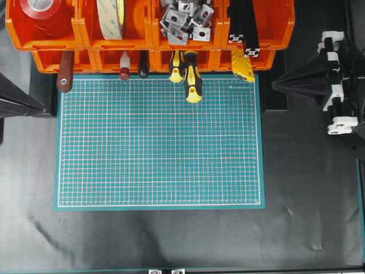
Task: Pick scraper from container rack with left arm.
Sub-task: 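Start moving the left gripper from rest toward the rack's left side, then move the open left gripper to the brown-handled scraper in the rack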
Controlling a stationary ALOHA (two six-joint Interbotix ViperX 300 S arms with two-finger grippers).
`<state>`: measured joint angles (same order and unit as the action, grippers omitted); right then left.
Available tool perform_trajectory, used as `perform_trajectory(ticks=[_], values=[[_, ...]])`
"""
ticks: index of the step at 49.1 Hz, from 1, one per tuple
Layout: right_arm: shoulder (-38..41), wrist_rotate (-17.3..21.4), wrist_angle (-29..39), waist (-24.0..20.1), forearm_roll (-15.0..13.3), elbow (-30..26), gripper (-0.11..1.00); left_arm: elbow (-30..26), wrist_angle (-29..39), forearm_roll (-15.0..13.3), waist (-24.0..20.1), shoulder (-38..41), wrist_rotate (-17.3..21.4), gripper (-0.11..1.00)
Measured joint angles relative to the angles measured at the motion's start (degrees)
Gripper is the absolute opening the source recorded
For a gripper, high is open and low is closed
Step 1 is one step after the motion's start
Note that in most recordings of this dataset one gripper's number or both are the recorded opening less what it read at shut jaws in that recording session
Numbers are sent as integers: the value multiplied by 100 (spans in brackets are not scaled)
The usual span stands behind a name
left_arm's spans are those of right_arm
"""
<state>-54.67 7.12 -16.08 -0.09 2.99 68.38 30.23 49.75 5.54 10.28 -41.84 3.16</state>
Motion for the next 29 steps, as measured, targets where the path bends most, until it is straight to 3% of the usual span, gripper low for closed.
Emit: perform_trajectory(ticks=[5, 9, 14, 21, 25, 29], values=[[-114, 149, 26, -88, 35, 0, -1, -369, 756, 378, 211, 360, -62, 0], [-202, 352, 123, -132, 44, 0, -1, -466, 1090, 1020, 519, 580, -431, 0], [-299, 589, 290, -149, 44, -26, -1, -475, 1626, 2013, 949, 782, -1230, 0], [-352, 773, 483, -141, 44, -53, -1, -396, 2672, 3595, 2048, 1046, -2646, 0], [-360, 765, 527, -141, 53, -53, -1, -220, 3023, 4104, 2593, 1222, -3366, 0], [-369, 765, 536, -149, 44, -53, -1, -44, 3234, 4386, 2900, 1494, -3929, 0]])
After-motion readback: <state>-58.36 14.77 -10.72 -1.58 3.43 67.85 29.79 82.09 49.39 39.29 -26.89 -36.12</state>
